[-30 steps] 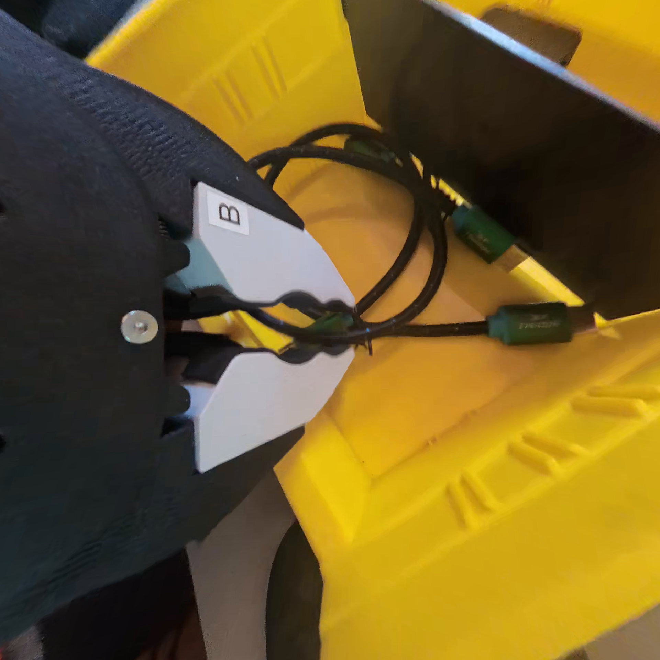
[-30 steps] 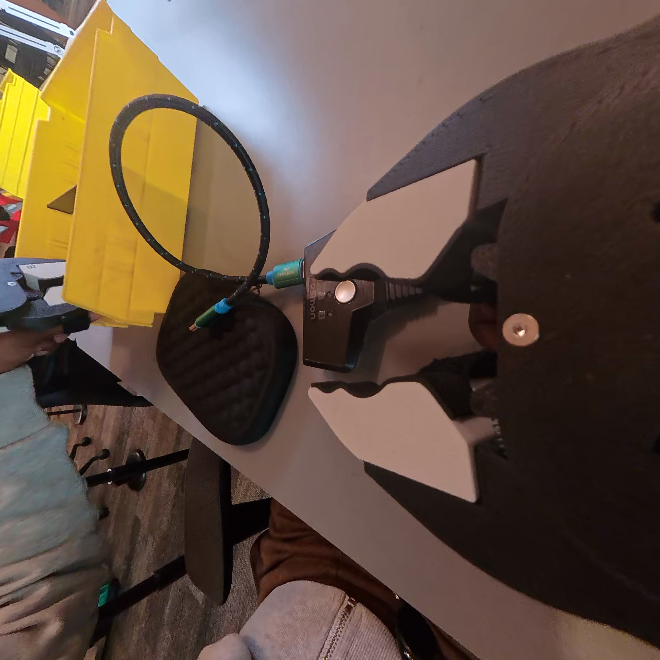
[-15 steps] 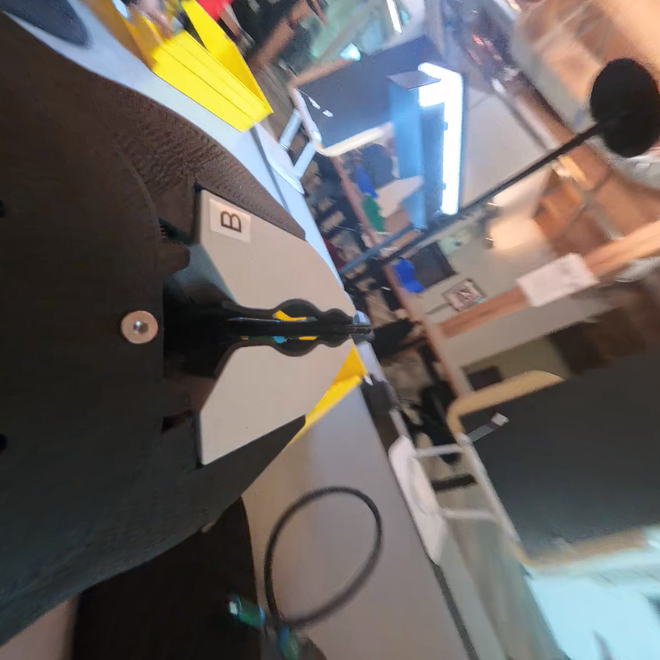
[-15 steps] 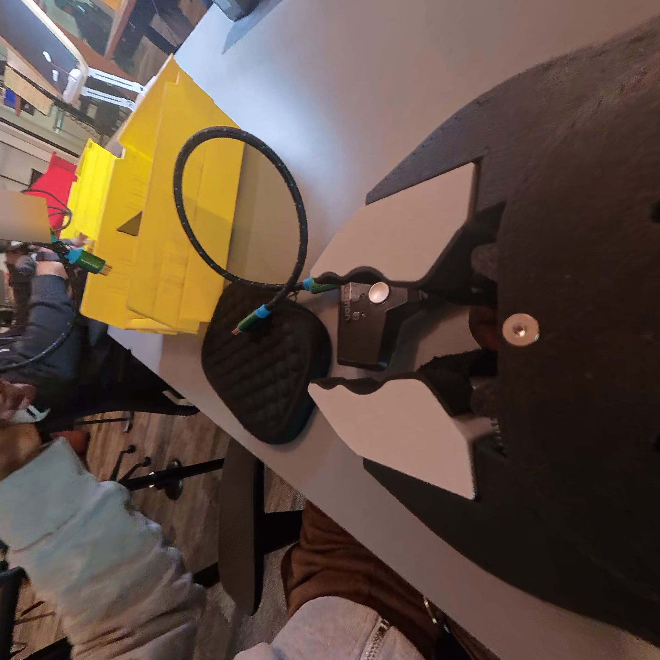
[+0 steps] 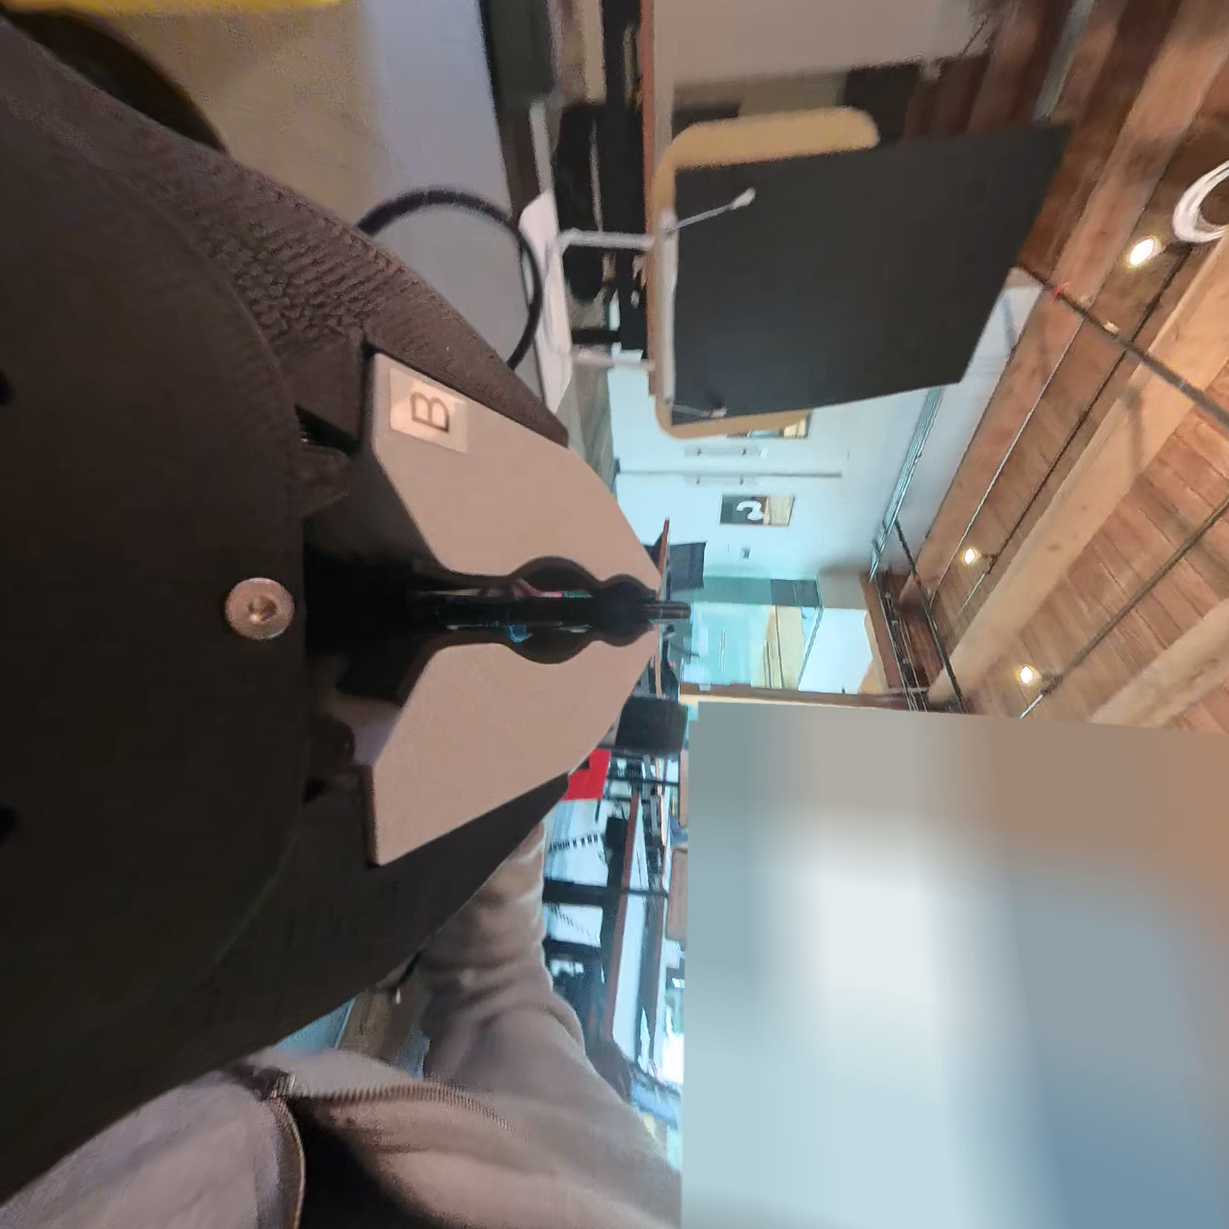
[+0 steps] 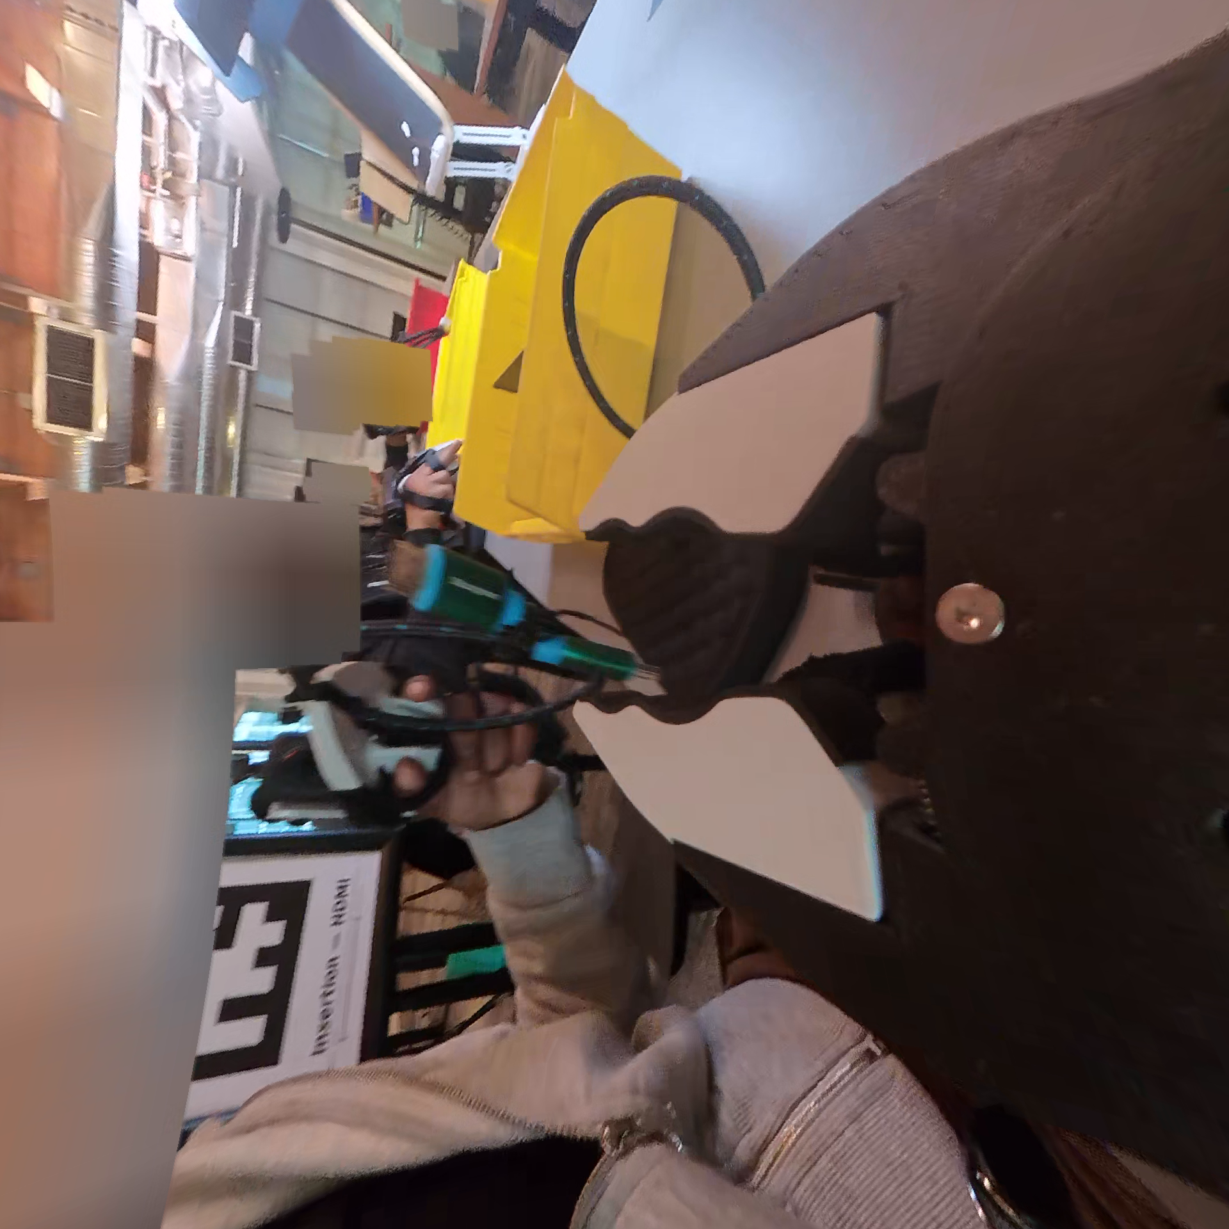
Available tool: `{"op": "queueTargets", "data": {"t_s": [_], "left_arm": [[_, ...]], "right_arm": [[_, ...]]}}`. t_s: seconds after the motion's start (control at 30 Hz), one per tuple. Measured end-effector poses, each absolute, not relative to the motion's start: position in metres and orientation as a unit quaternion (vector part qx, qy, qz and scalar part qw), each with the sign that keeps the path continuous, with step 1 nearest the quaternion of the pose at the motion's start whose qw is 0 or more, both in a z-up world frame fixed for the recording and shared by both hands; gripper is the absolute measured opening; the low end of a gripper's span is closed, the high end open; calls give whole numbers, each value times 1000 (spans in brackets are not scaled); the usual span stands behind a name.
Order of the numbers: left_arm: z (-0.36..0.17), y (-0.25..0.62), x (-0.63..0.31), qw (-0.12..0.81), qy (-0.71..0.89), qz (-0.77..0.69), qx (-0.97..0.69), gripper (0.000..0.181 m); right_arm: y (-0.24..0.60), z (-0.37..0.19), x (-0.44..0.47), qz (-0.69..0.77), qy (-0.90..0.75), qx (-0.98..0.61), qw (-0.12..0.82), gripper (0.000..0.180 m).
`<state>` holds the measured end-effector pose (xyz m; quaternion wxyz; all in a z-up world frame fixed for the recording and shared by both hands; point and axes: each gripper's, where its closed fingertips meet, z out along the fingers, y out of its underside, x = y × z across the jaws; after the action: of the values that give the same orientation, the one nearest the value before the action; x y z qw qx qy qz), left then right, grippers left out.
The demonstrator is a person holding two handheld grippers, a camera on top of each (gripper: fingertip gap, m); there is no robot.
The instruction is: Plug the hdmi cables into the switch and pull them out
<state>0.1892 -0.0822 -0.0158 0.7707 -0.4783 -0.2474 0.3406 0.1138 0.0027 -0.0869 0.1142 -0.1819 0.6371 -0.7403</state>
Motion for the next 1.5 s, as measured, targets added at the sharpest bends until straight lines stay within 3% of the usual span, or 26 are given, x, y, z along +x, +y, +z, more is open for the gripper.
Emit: {"op": "queueTargets", "data": {"t_s": [0.23, 0.33, 0.63, 0.83, 1.13, 1.33, 1.43, 1.5], "left_arm": [[-47, -58, 179, 779, -262, 270, -501, 6], [-56, -51, 174, 772, -268, 253, -518, 6], [-74, -53, 167, 736, -287, 273, -550, 6], [-77, -65, 157, 720, -324, 300, -536, 22], [-49, -112, 162, 751, -367, 392, -384, 29], [-27, -91, 184, 723, -291, 533, -330, 27], [-47, -42, 166, 692, -283, 515, -418, 27], [-76, -17, 143, 672, -327, 450, -489, 41]], "right_arm": [[8, -81, 122, -742, 624, -183, 164, 41], [5, -89, 123, -729, 640, -189, 156, 21], [3, -95, 120, -709, 661, -183, 163, 20], [3, -90, 116, -715, 662, -174, 140, 19], [4, -78, 103, -745, 642, -147, 105, 19], [1, -79, 102, -751, 640, -134, 86, 18], [-2, -82, 100, -751, 643, -120, 90, 18], [-4, -84, 98, -751, 646, -102, 97, 19]]}}
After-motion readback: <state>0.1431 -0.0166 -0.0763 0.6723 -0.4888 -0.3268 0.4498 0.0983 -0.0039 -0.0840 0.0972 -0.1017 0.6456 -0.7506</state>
